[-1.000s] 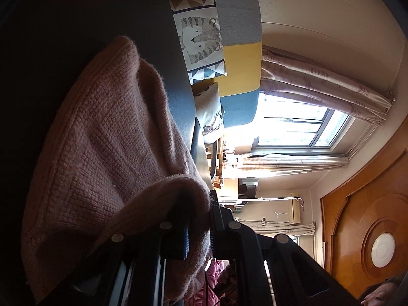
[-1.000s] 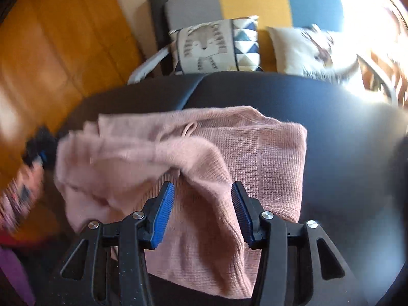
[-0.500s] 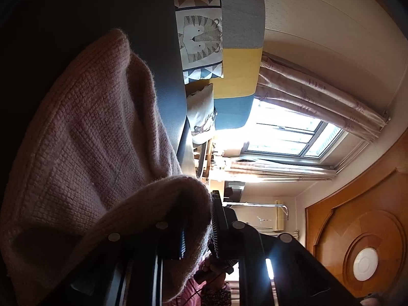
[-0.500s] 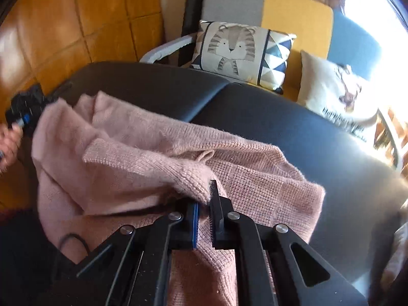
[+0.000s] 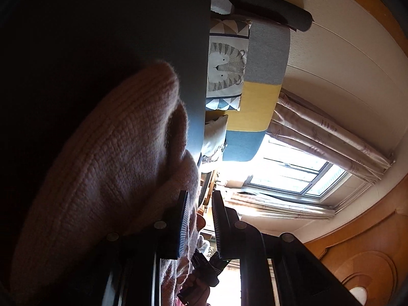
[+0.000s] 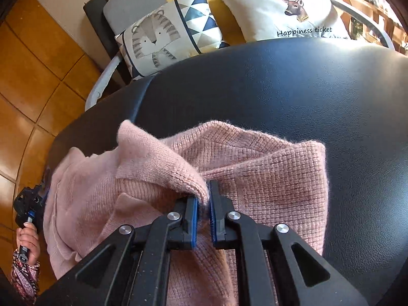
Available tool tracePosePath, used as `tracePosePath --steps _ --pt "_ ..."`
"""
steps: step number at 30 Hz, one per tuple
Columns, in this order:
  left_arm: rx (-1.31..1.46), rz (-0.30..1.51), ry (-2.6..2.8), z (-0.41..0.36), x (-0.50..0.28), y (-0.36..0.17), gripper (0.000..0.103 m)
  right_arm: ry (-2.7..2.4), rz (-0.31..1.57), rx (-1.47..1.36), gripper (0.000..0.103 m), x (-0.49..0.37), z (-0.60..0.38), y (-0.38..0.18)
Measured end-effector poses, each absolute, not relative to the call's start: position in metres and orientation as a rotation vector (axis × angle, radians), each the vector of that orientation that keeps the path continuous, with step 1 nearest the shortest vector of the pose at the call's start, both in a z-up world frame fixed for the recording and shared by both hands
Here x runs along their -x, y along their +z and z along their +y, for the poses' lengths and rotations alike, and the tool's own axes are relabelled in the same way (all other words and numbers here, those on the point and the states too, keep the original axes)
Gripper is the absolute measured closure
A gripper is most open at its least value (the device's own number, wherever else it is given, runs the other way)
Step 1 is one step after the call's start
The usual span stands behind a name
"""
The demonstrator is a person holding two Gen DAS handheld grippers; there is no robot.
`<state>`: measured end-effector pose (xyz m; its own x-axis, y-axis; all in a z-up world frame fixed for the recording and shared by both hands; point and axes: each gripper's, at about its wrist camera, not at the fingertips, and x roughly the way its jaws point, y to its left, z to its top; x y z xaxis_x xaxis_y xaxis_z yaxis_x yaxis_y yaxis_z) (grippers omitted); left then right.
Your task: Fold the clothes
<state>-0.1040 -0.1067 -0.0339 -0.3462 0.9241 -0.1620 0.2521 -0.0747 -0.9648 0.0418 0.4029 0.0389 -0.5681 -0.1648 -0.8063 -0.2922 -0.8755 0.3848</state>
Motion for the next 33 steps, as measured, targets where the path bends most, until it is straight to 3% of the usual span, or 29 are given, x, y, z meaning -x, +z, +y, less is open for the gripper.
tracePosePath --steps 2,9,14,19,24,26,27,28,30,31,33 --pt "1.290 -1.544 1.522 -0.111 0.106 -0.025 0.086 2.614 0.755 1.410 0.094 -0.043 0.402 0.040" --pt "1.325 -0.970 1.893 -0.112 0.088 0.033 0.082 2.667 0.620 1.260 0.060 -0.072 0.392 0.067" --pt "1.279 -0.506 1.980 -0.073 0.052 0.065 0.081 2.717 0.447 1.223 0.060 -0.097 0.370 0.078" --pt "1.335 -0.026 2.154 -0.026 0.041 0.051 0.081 2.732 0.309 1.267 0.059 -0.103 0.352 0.070" --pt "1.275 0.341 2.338 0.004 0.048 0.044 0.081 2.720 0.210 1.316 0.059 -0.100 0.347 0.061" --pt "1.276 0.358 2.396 0.008 0.053 0.049 0.081 2.674 0.149 1.331 0.059 -0.091 0.346 0.057" --pt "1.283 0.321 2.409 0.008 0.056 0.052 0.081 2.673 0.172 1.333 0.062 -0.088 0.349 0.056" --pt "1.289 0.284 2.421 0.008 0.059 0.055 0.081 2.672 0.195 1.335 0.095 -0.084 0.351 0.055" --pt "1.305 0.200 2.419 0.001 0.063 0.056 0.082 2.664 0.275 1.317 0.098 -0.085 0.361 0.058" --pt "1.294 0.180 2.418 -0.005 0.063 0.058 0.089 2.657 0.329 1.298 0.098 -0.088 0.368 0.061" --pt "1.277 0.203 2.448 -0.009 0.062 0.061 0.093 2.641 0.436 1.257 0.098 -0.096 0.382 0.067"
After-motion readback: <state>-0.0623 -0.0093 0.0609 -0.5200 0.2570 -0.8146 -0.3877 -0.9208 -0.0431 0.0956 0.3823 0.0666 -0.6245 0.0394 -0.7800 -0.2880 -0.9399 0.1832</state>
